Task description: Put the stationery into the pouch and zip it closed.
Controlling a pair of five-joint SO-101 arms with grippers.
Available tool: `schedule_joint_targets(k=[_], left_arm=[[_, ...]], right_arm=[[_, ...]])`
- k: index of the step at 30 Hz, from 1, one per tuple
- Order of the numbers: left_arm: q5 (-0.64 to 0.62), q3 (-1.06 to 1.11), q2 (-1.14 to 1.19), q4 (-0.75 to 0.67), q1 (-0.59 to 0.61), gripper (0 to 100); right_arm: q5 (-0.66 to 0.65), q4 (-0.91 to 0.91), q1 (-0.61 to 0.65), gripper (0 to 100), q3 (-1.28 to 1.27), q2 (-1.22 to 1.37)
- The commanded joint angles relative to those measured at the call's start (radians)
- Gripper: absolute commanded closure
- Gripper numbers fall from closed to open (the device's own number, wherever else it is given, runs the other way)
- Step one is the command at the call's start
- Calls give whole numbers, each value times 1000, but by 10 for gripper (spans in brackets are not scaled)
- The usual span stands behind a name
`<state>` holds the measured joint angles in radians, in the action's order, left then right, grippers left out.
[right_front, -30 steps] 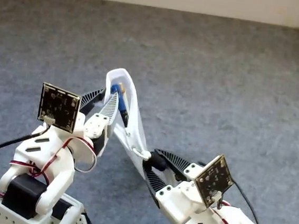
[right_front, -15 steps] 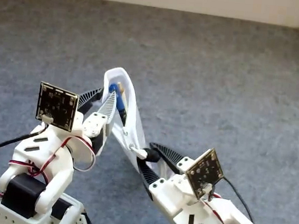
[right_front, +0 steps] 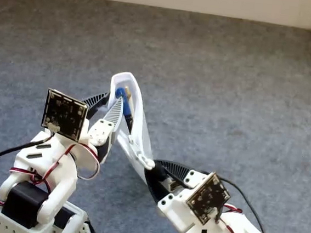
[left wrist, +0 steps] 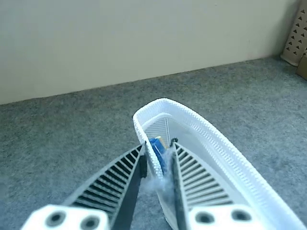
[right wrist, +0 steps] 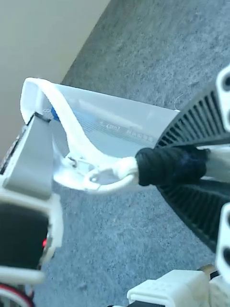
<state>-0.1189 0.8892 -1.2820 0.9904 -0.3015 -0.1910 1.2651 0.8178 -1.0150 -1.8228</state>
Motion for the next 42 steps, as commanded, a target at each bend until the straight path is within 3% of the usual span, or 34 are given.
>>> schedule_joint_targets(k=[1, 7, 12, 33, 38, 42], left_arm=[[17, 41, 18, 9, -5, 910], [18, 41, 13, 28, -5, 910], [18, 41, 12, 29, -5, 911], [18, 41, 18, 28, -5, 911], [18, 41, 18, 26, -5, 911], [18, 41, 18, 26, -5, 911]], right_arm=[[-29, 7, -13, 994, 56, -16], [-15, -56, -13, 967, 51, -16], [123, -124, -15, 882, -15, -15], [129, -85, -15, 877, -27, -16], [137, -81, -15, 804, -28, -16], [157, -85, -15, 800, -28, -16]])
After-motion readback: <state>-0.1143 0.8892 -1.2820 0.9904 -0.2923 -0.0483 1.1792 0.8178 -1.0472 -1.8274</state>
